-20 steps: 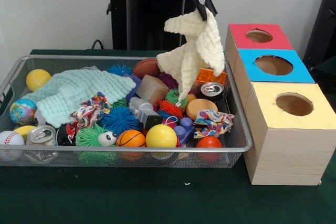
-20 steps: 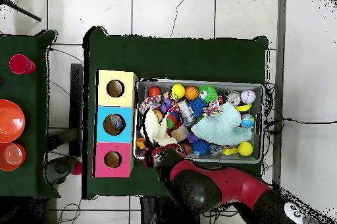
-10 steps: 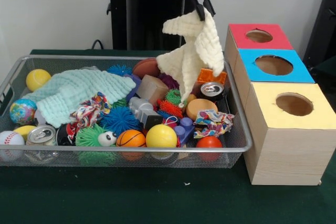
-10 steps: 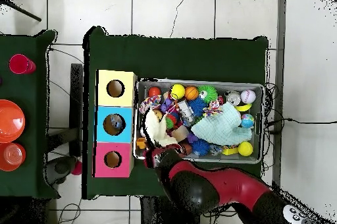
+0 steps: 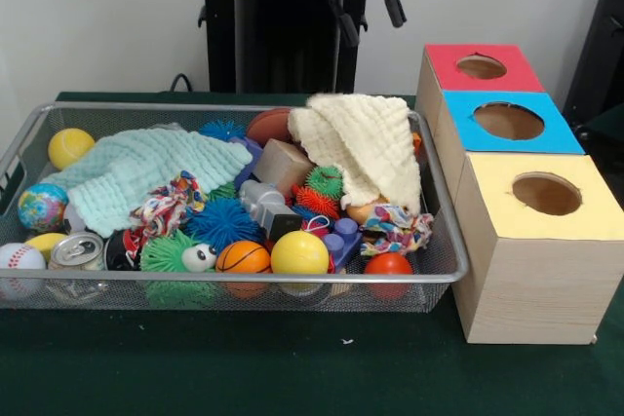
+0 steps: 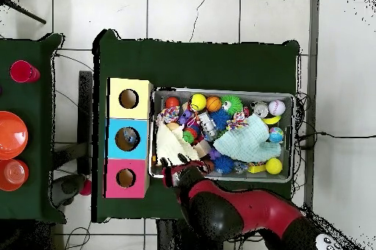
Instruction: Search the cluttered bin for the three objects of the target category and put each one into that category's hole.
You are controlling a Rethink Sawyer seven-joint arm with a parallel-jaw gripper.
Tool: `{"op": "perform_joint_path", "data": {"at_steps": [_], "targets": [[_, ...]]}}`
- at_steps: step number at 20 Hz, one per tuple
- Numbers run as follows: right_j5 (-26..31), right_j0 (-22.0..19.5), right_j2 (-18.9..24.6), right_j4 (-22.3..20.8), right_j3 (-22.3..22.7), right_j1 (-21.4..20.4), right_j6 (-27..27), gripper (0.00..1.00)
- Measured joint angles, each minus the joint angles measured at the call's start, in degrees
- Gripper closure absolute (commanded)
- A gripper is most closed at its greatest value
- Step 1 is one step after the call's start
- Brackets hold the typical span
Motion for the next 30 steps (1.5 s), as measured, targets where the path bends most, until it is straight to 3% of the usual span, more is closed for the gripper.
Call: {"op": "perform_joint_path", "data": {"at_steps": [8, 11, 14, 23, 30], "targets": [[-0.27, 1.61, -2.78, -2.07, -0.46, -2.55, 0.00, 0.00], [-0.24, 2.85, -4.32, -4.44, -1.39, -3.93, 0.00, 0.00], [1.12, 5.70, -7.08, -9.61, -3.28, -6.48, 0.00, 0.00], [7.55, 11.68, -12.84, -20.02, -8.29, -10.62, 0.00, 0.00], [8.28, 13.85, -17.47, -22.87, -11.03, -11.64, 0.00, 0.00]]}}
